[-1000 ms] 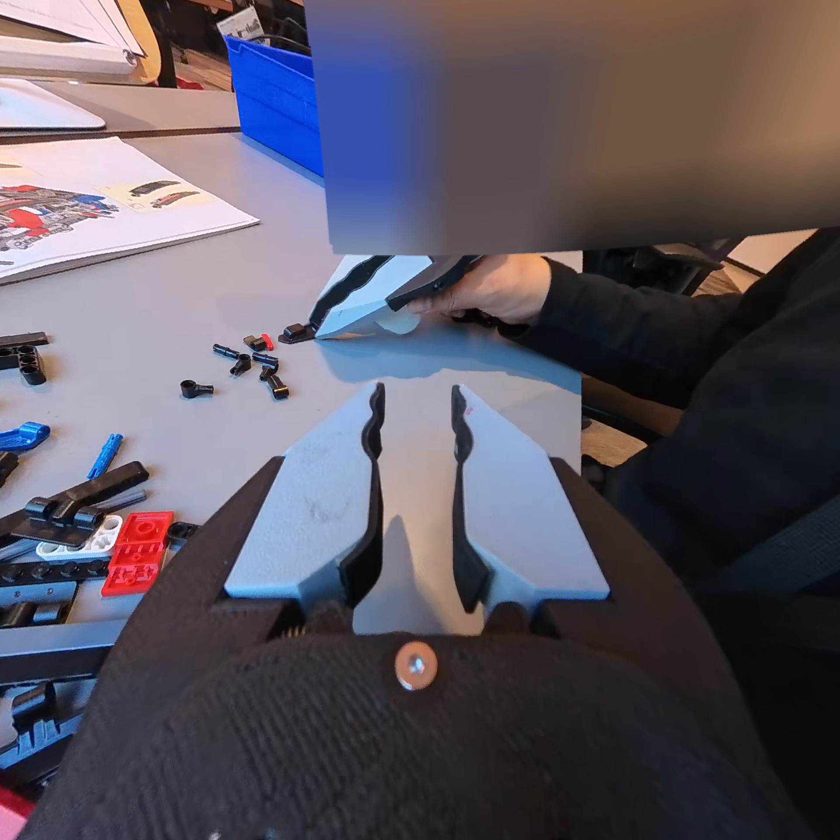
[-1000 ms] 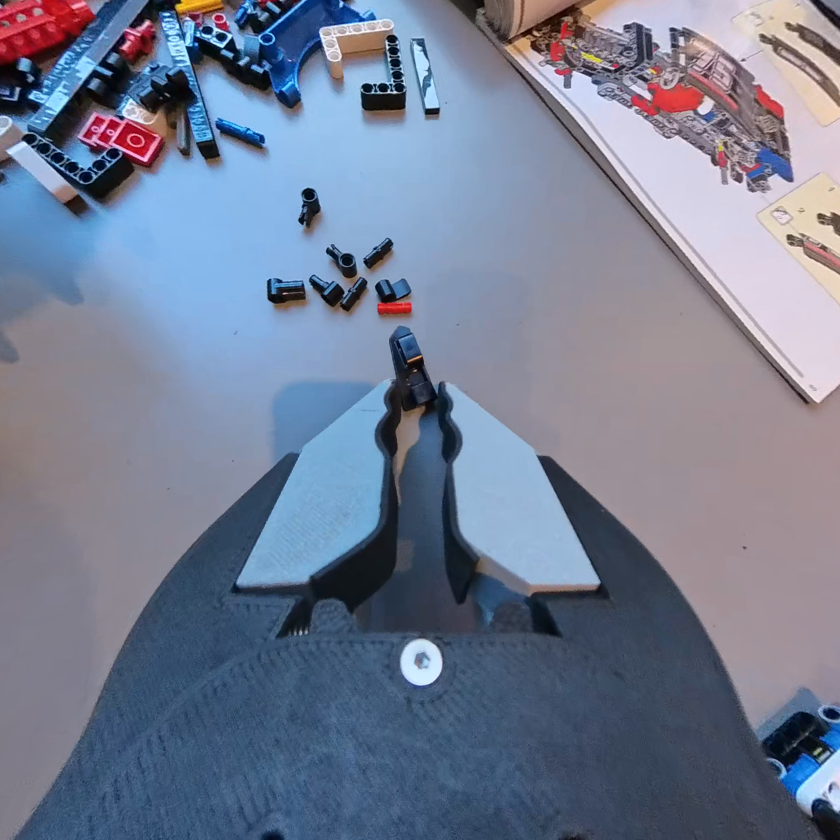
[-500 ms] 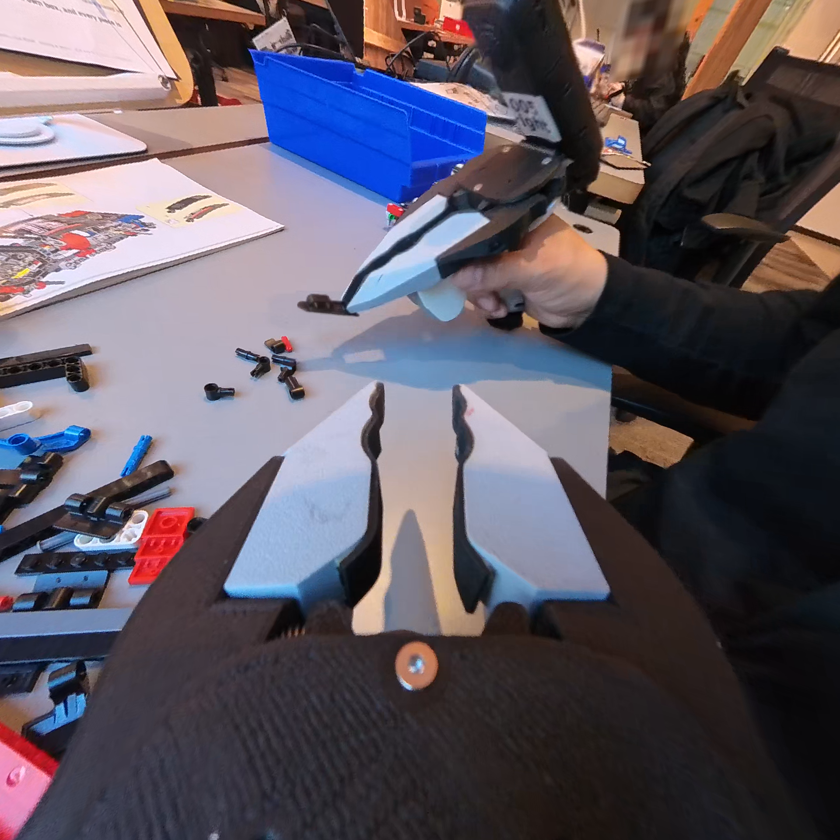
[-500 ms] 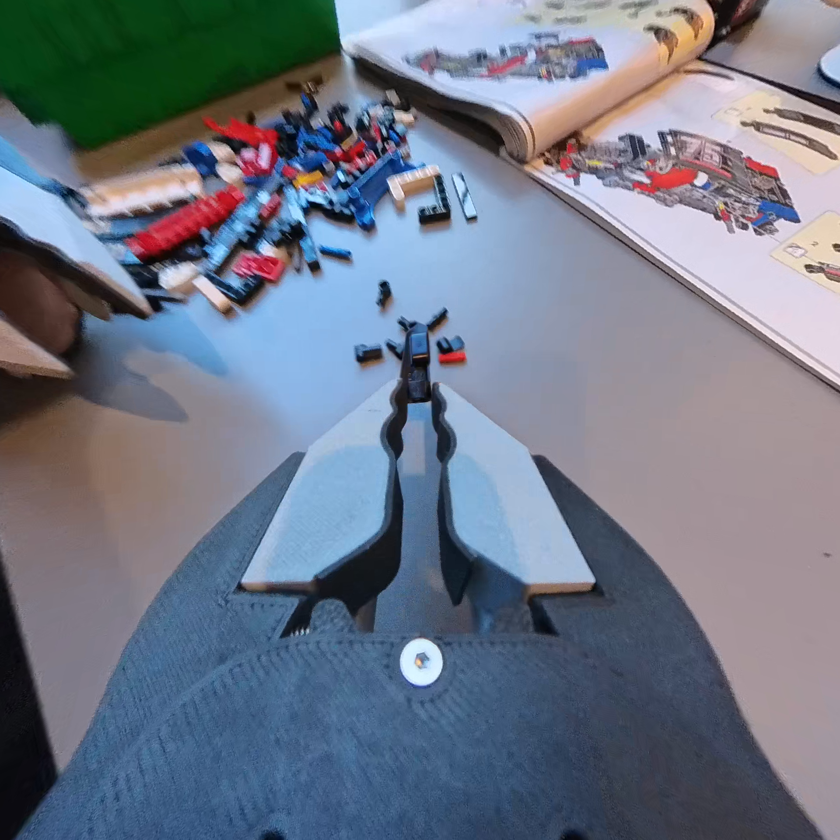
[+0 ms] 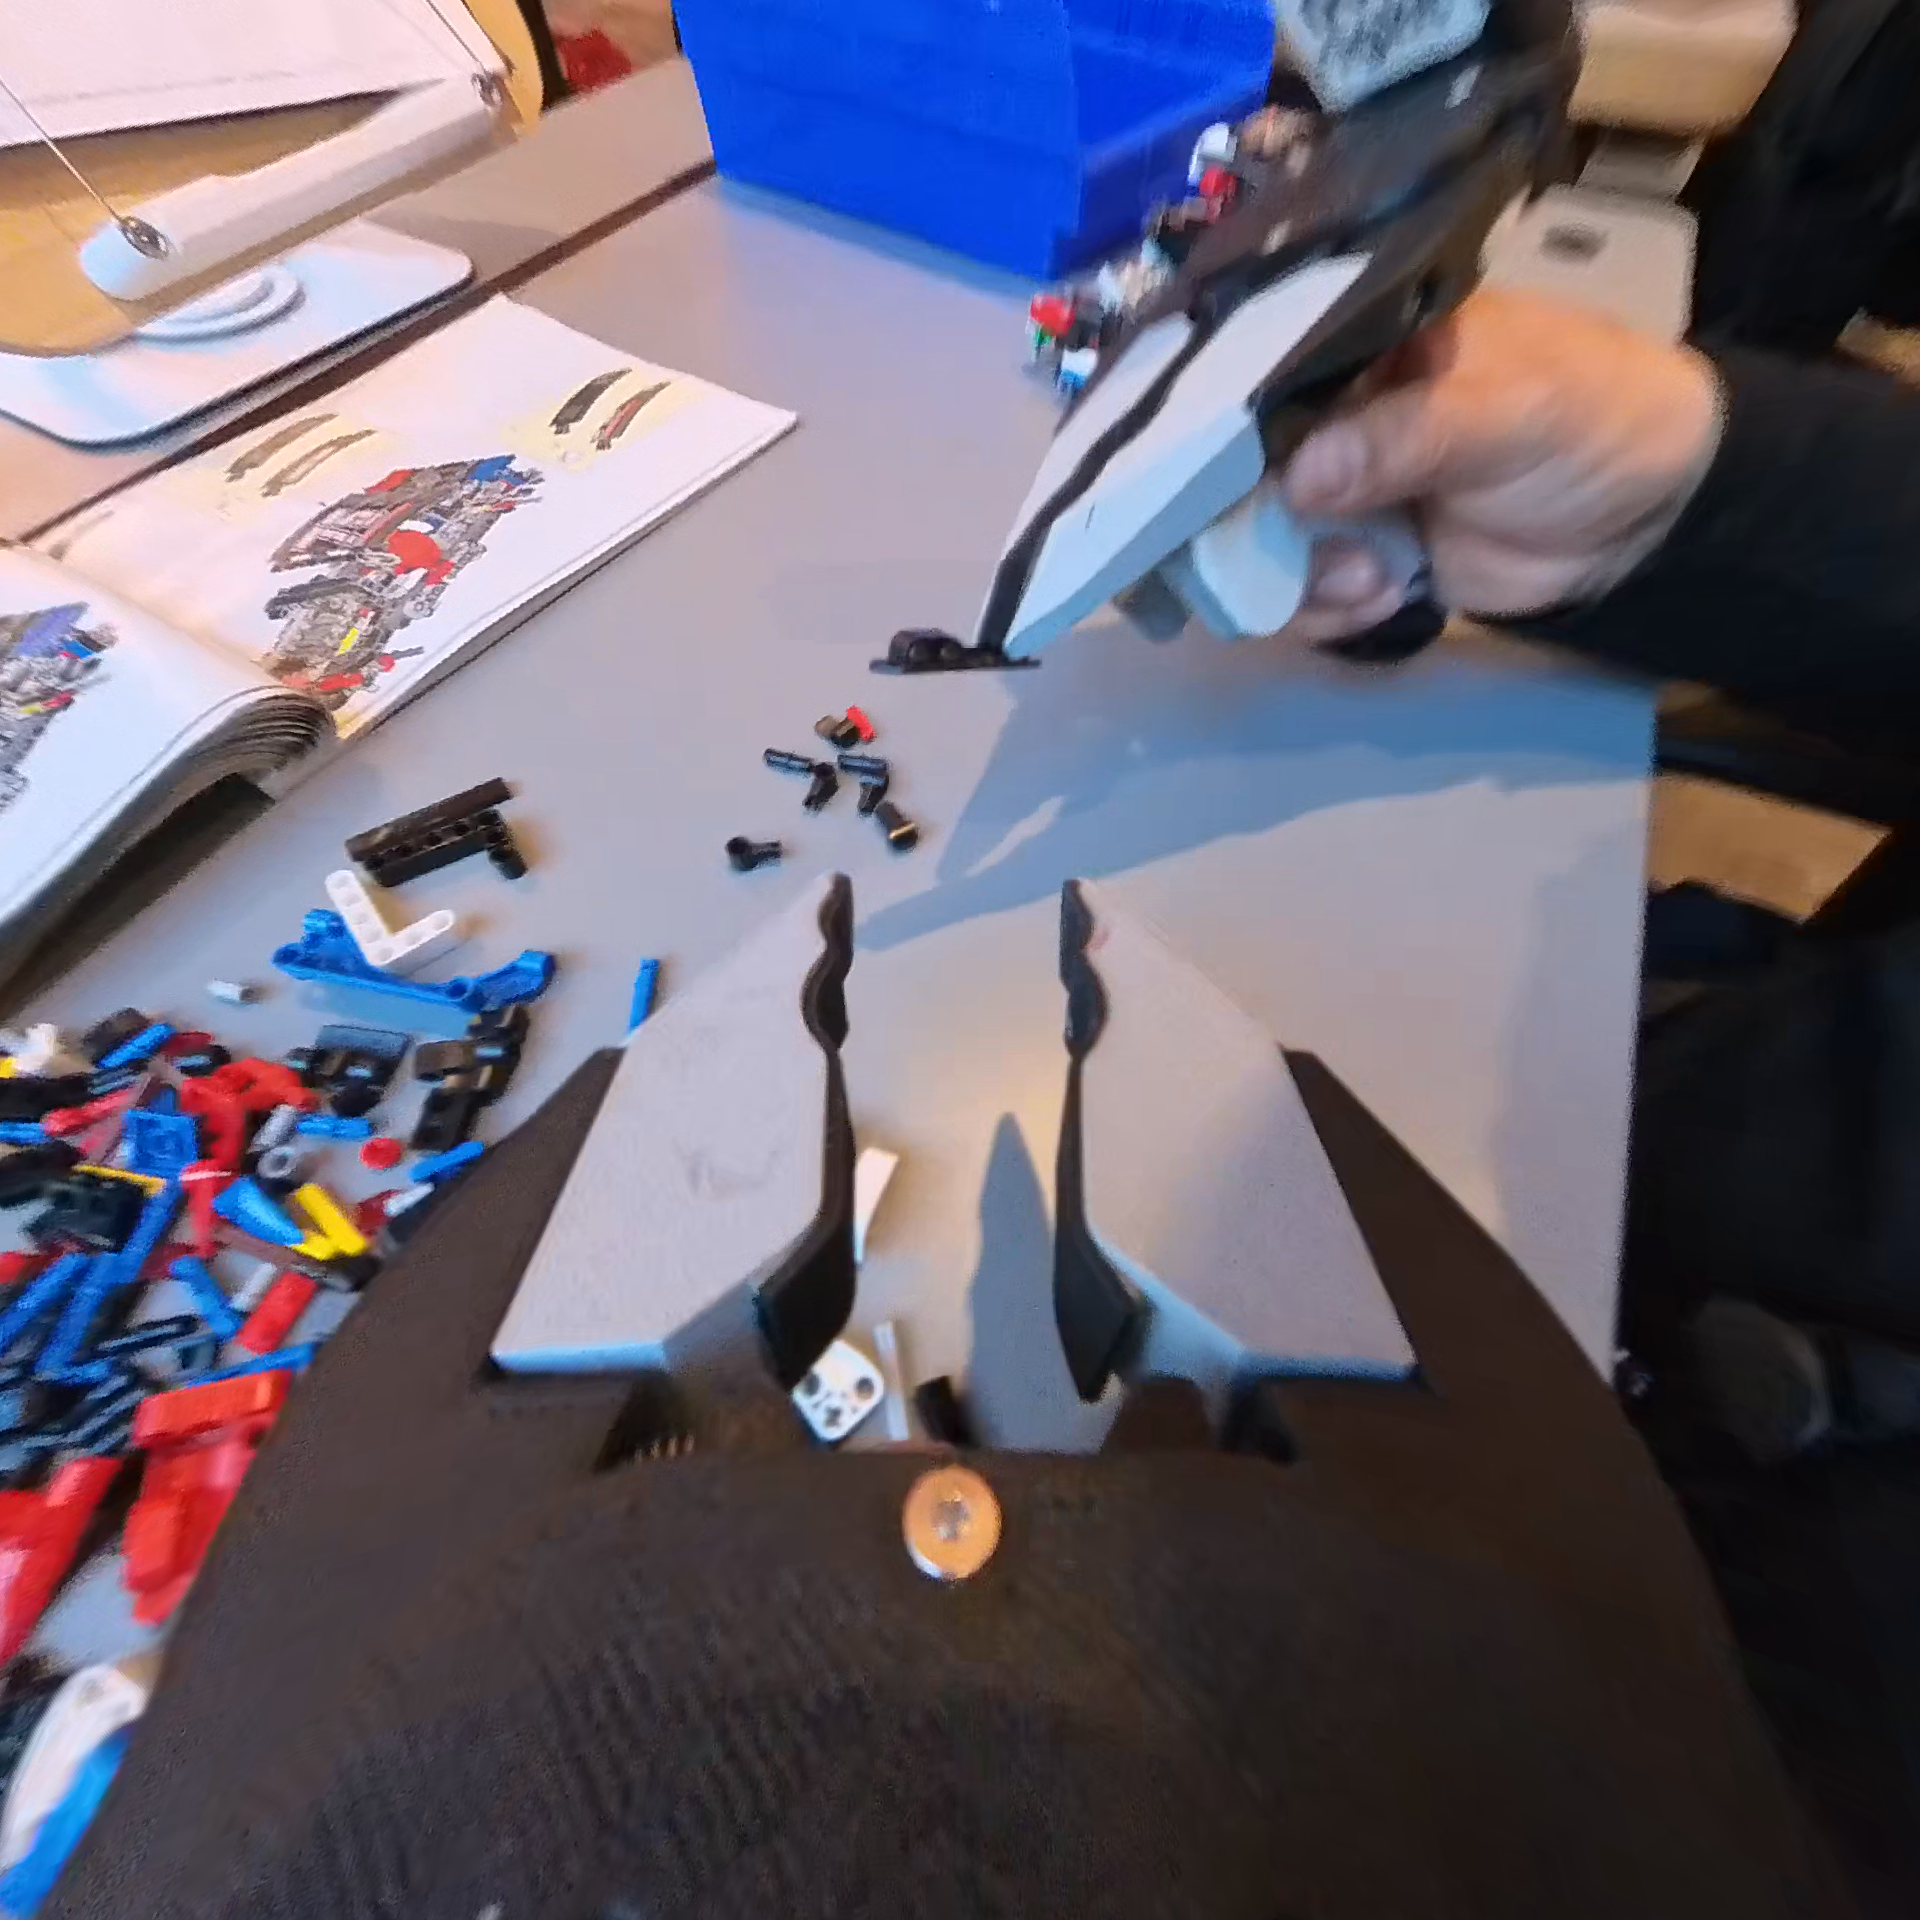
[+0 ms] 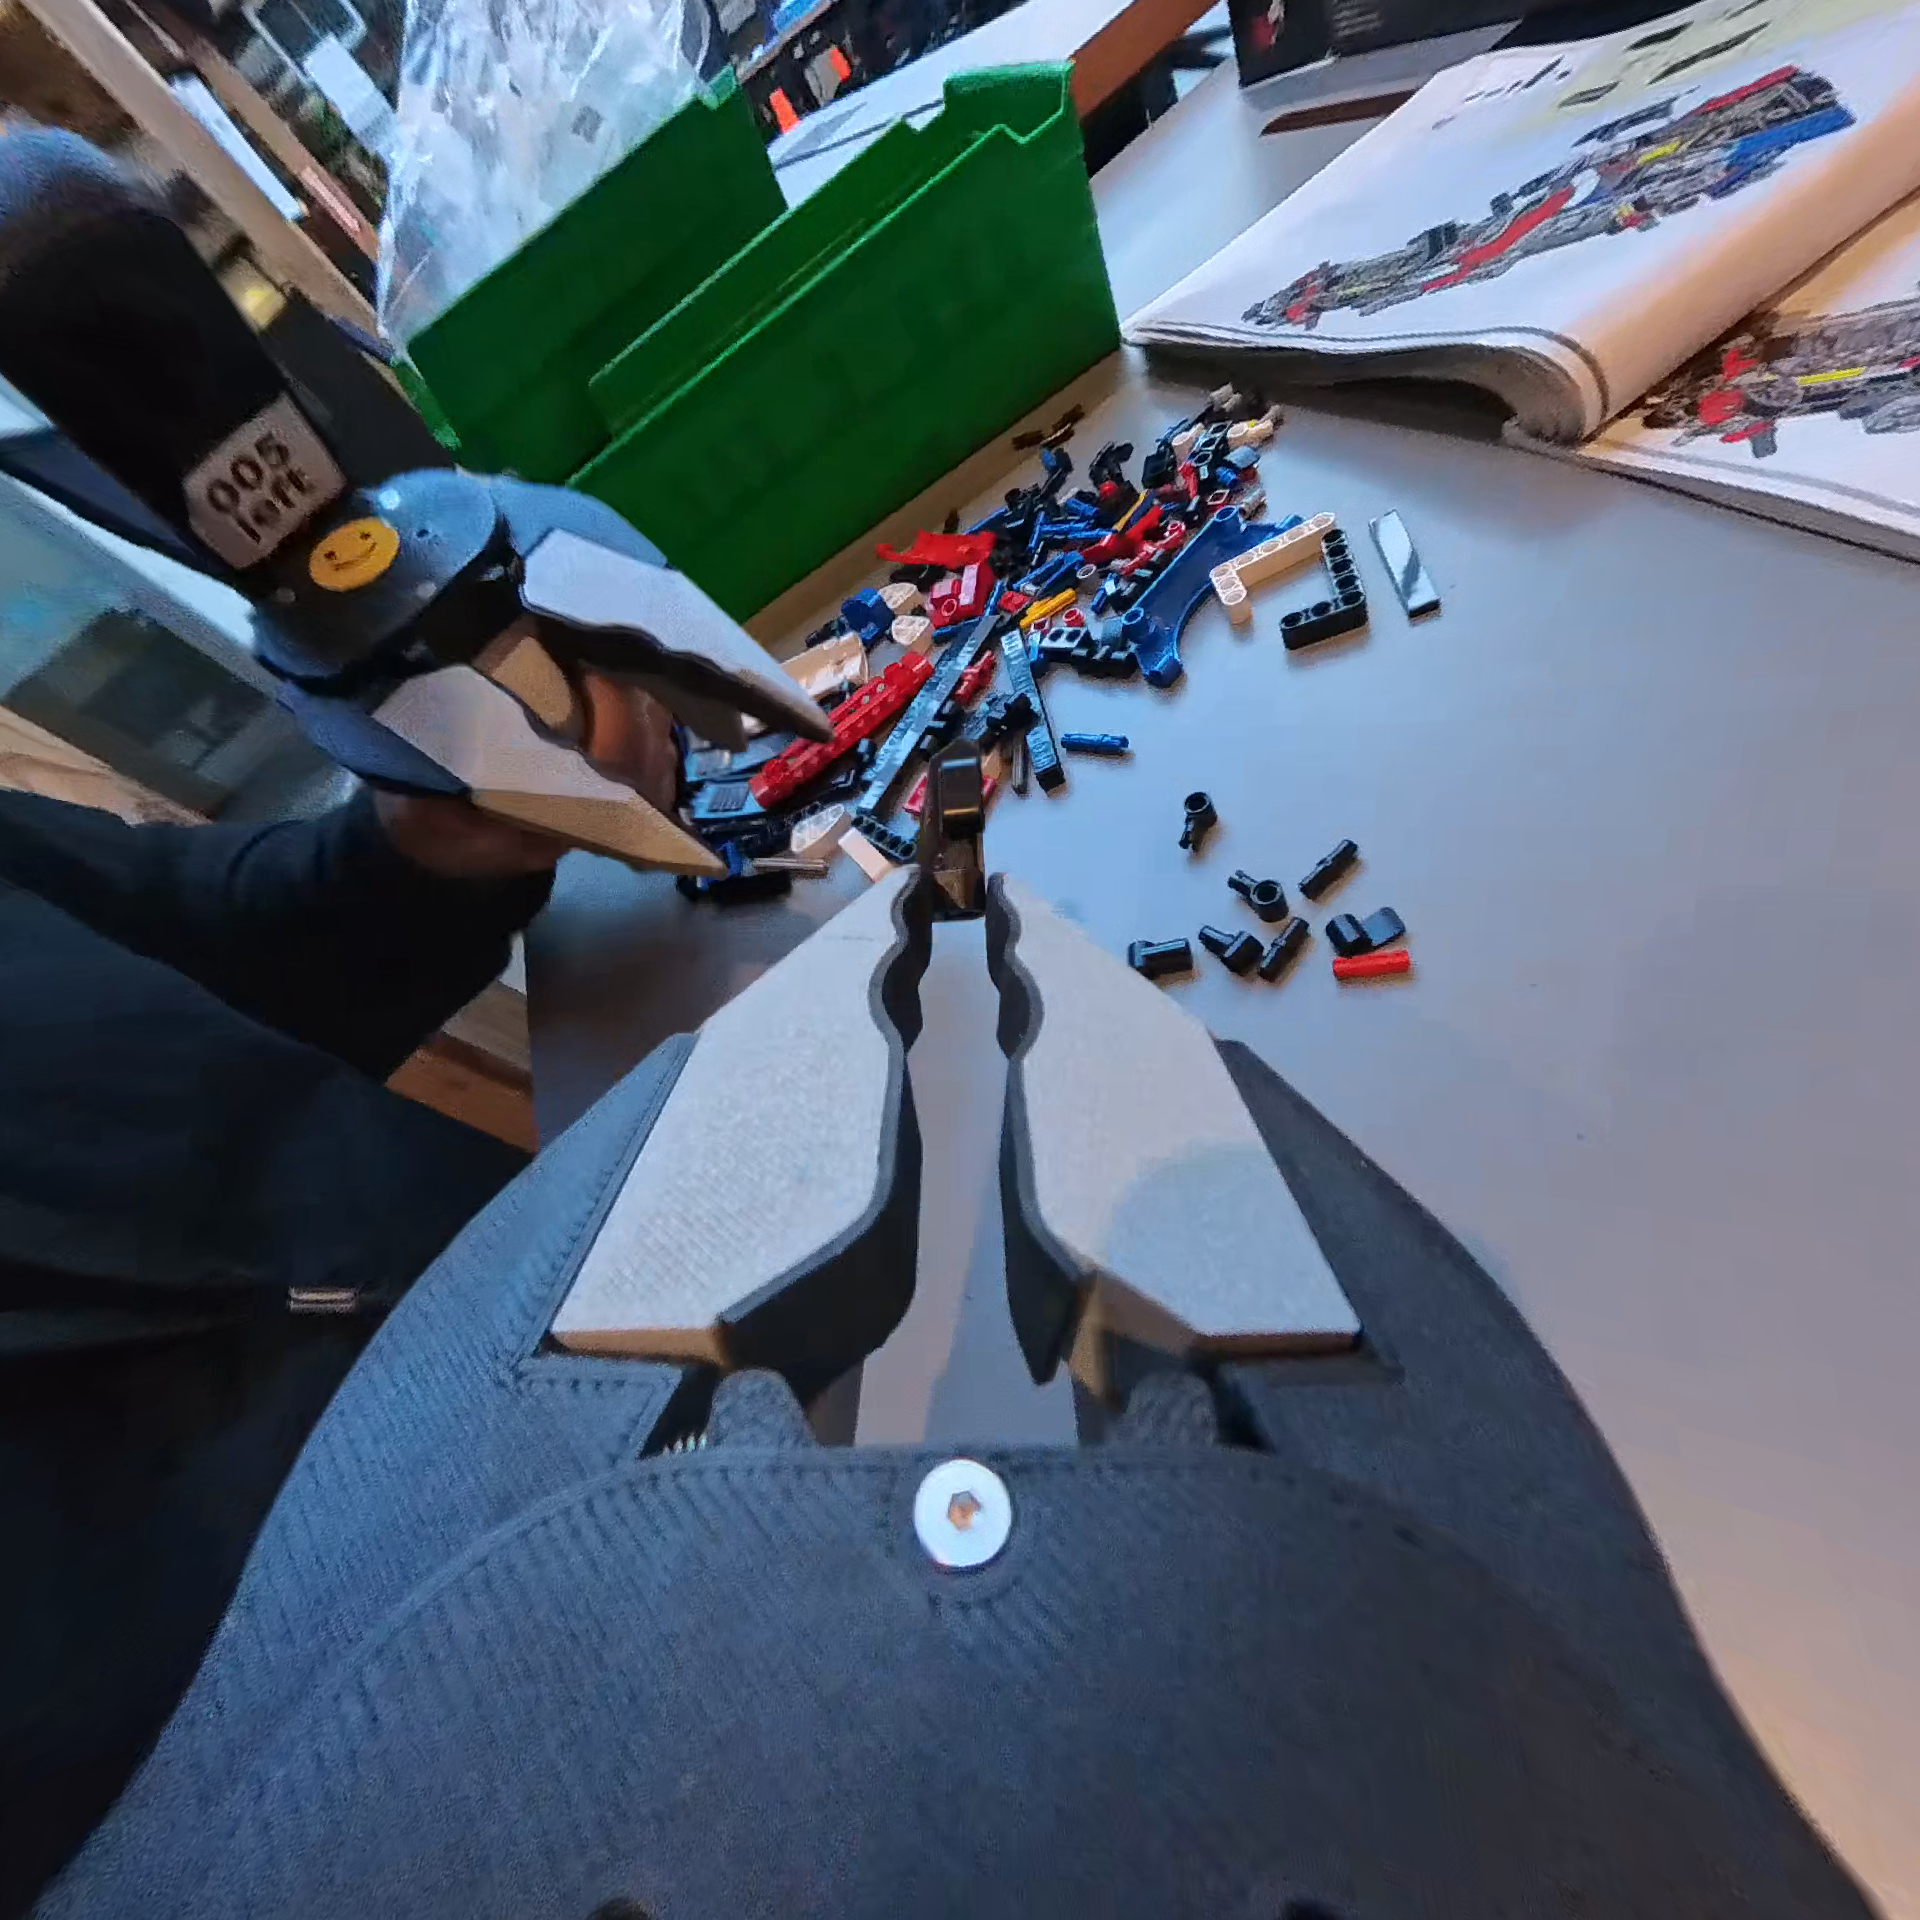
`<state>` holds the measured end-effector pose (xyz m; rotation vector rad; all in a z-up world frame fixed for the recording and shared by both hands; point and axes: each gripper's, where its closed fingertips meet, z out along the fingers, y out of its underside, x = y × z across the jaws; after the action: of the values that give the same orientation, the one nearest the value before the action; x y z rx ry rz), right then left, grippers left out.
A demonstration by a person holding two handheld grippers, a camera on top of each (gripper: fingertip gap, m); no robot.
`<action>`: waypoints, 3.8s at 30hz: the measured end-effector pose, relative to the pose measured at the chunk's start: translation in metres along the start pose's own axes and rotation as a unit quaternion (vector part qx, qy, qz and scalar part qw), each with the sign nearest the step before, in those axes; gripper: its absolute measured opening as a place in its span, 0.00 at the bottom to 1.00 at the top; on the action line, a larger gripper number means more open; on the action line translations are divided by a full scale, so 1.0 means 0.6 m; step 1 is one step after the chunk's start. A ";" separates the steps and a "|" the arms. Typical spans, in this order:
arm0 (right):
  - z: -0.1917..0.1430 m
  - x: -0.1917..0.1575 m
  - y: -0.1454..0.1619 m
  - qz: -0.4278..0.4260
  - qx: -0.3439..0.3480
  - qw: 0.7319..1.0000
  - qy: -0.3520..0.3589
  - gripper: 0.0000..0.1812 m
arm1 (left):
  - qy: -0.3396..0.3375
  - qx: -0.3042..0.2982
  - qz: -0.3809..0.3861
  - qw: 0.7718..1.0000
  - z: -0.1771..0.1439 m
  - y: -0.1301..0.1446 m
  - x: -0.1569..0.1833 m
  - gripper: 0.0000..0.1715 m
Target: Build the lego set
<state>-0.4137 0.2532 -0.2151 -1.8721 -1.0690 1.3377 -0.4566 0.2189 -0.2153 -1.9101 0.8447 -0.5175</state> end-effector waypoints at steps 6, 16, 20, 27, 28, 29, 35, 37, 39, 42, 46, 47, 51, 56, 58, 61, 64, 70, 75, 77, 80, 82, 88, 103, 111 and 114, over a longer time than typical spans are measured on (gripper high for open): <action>-0.012 0.001 -0.015 -0.240 0.002 0.966 0.100 0.04 | 0.041 -0.066 0.005 0.997 0.019 0.004 0.001 0.24; -0.023 -0.039 -0.026 -0.445 0.054 0.881 0.152 0.03 | 0.164 -0.001 -0.119 0.979 0.034 -0.058 0.020 0.22; -0.021 -0.051 -0.025 -0.438 0.069 0.886 0.135 0.04 | 0.195 0.028 -0.154 0.968 0.033 -0.069 0.039 0.18; -0.009 -0.060 -0.013 -0.448 0.060 0.883 0.122 0.04 | 0.213 0.042 -0.191 0.957 0.037 -0.063 0.051 0.10; -0.008 -0.059 -0.012 -0.450 0.060 0.883 0.122 0.04 | 0.213 0.045 -0.192 0.957 0.036 -0.064 0.051 0.07; -0.008 -0.060 -0.011 -0.451 0.060 0.882 0.122 0.04 | 0.211 0.046 -0.193 0.957 0.036 -0.065 0.051 0.04; -0.007 -0.058 -0.008 -0.452 0.058 0.882 0.124 0.04 | 0.208 0.035 -0.196 0.958 0.040 -0.059 0.049 0.03; -0.005 -0.058 -0.008 -0.451 0.059 0.882 0.123 0.04 | 0.206 0.032 -0.194 0.959 0.039 -0.057 0.048 0.02; -0.002 -0.056 -0.008 -0.447 0.059 0.884 0.124 0.04 | 0.198 0.030 -0.189 0.961 0.038 -0.055 0.045 0.02; 0.003 -0.055 -0.009 -0.432 0.058 0.892 0.120 0.04 | 0.201 0.034 -0.210 0.956 0.036 -0.056 0.040 0.02; -0.003 -0.049 -0.018 -0.414 0.072 0.900 0.120 0.04 | 0.207 0.052 -0.245 0.946 0.027 -0.059 0.019 0.02; -0.004 -0.046 -0.019 -0.409 0.074 0.902 0.121 0.05 | 0.206 0.053 -0.250 0.945 0.025 -0.057 0.013 0.02; -0.005 -0.038 -0.021 -0.395 0.076 0.908 0.121 0.05 | 0.197 0.063 -0.262 0.943 0.015 -0.054 -0.010 0.02; 0.006 -0.026 -0.021 -0.373 0.069 0.918 0.115 0.07 | 0.181 0.100 -0.281 0.937 0.002 -0.062 -0.043 0.02; 0.011 -0.020 -0.025 -0.358 0.070 0.924 0.114 0.08 | 0.180 0.110 -0.287 0.934 0.000 -0.062 -0.051 0.02; 0.018 -0.010 -0.033 -0.334 0.075 0.933 0.109 0.10 | 0.209 0.123 -0.310 0.919 -0.002 -0.066 -0.050 0.02; 0.022 -0.007 -0.040 -0.316 0.085 0.940 0.101 0.11 | 0.230 0.134 -0.357 0.896 -0.004 -0.071 -0.052 0.02; 0.025 -0.035 -0.058 -0.328 0.114 0.935 0.074 0.15 | 0.263 0.123 -0.388 0.875 -0.004 -0.086 -0.027 0.02; 0.029 -0.054 -0.057 -0.377 0.110 0.916 0.082 0.14 | 0.278 0.092 -0.412 0.863 0.011 -0.072 -0.010 0.02; 0.031 -0.057 -0.051 -0.388 0.104 0.912 0.083 0.12 | 0.284 0.084 -0.415 0.860 0.014 -0.070 -0.002 0.02; 0.033 -0.059 -0.047 -0.392 0.098 0.911 0.081 0.11 | 0.289 0.070 -0.415 0.860 0.018 -0.068 0.008 0.02; 0.035 -0.062 -0.042 -0.393 0.094 0.912 0.074 0.07 | 0.290 0.068 -0.423 0.856 0.019 -0.068 0.011 0.02; 0.038 -0.060 -0.037 -0.374 0.091 0.921 0.061 0.06 | 0.293 0.065 -0.431 0.851 0.020 -0.063 0.010 0.02; 0.033 -0.059 -0.044 -0.327 0.109 0.938 0.033 0.06 | 0.305 0.085 -0.420 0.850 0.014 -0.070 0.005 0.02; 0.036 -0.057 -0.042 -0.333 0.105 0.936 0.040 0.06 | 0.311 0.084 -0.429 0.844 0.013 -0.066 0.003 0.02; 0.035 -0.055 -0.044 -0.331 0.107 0.936 0.044 0.06 | 0.305 0.088 -0.428 0.846 0.011 -0.066 -0.002 0.00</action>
<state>-0.4461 0.2384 -0.1844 -1.2291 -1.2915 0.9149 -0.4395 0.2360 -0.1829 -1.8883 0.2280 -1.7506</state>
